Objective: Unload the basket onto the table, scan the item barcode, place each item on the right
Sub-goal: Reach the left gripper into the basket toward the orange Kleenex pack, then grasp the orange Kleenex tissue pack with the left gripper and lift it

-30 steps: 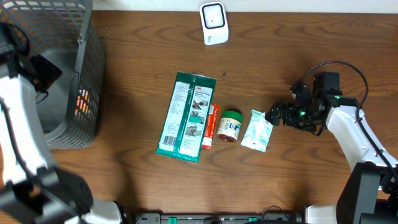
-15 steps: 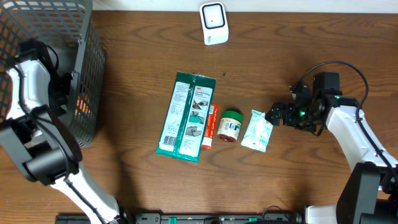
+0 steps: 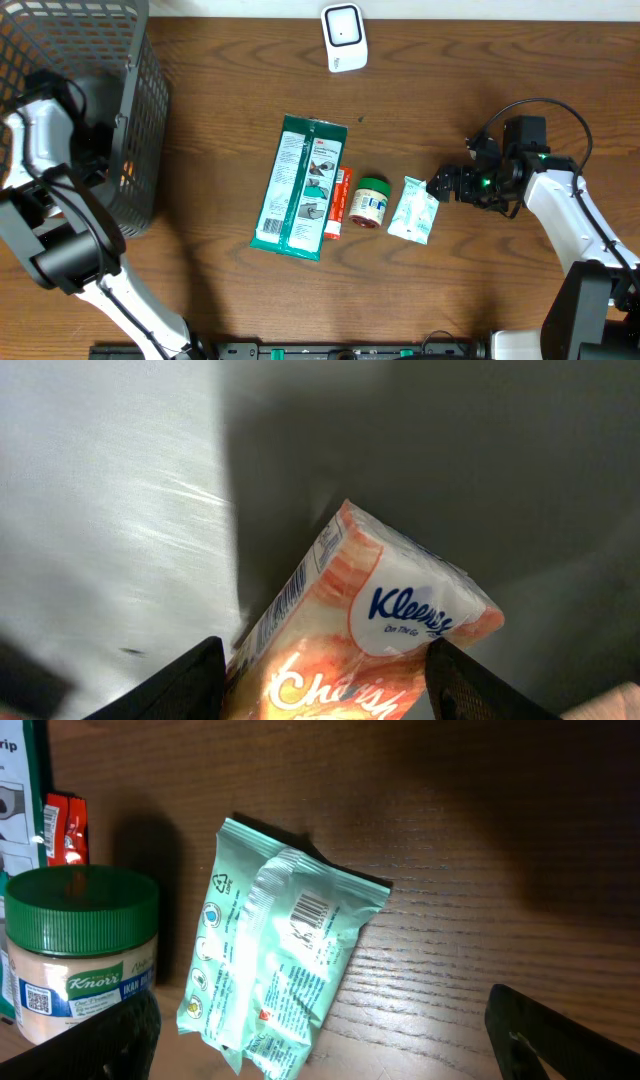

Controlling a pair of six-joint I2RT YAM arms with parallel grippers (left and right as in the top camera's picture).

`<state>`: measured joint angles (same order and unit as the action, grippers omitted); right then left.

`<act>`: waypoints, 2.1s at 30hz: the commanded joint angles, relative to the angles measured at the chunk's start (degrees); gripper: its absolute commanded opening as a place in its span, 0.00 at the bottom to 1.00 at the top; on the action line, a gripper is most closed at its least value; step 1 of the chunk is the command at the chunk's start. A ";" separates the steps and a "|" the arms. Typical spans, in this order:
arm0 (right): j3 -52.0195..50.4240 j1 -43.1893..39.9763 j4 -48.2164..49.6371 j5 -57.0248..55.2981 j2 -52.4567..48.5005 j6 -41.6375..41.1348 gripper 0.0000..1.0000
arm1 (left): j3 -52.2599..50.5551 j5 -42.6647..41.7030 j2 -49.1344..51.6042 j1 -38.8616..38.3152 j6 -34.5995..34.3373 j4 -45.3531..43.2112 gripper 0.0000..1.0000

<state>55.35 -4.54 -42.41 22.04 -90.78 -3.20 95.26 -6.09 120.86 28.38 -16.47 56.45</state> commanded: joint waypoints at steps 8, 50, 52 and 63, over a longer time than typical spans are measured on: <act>-0.24 0.50 -0.04 0.02 0.44 0.07 0.99 | 0.85 2.62 -0.42 5.92 -0.74 0.07 0.64; -0.24 0.50 -0.04 0.02 0.44 0.07 0.99 | -1.40 -20.26 -39.63 -15.04 3.37 9.14 0.14; -0.24 0.50 -0.04 0.02 0.44 0.07 0.99 | -4.13 -19.82 -38.99 -20.48 3.80 8.37 0.13; -0.24 0.50 -0.04 0.02 0.44 0.07 0.99 | -17.92 4.98 -29.94 -46.64 -4.04 -5.81 0.13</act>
<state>55.35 -4.54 -42.41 22.04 -90.78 -3.20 78.04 -14.72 89.10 -12.78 -17.10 52.51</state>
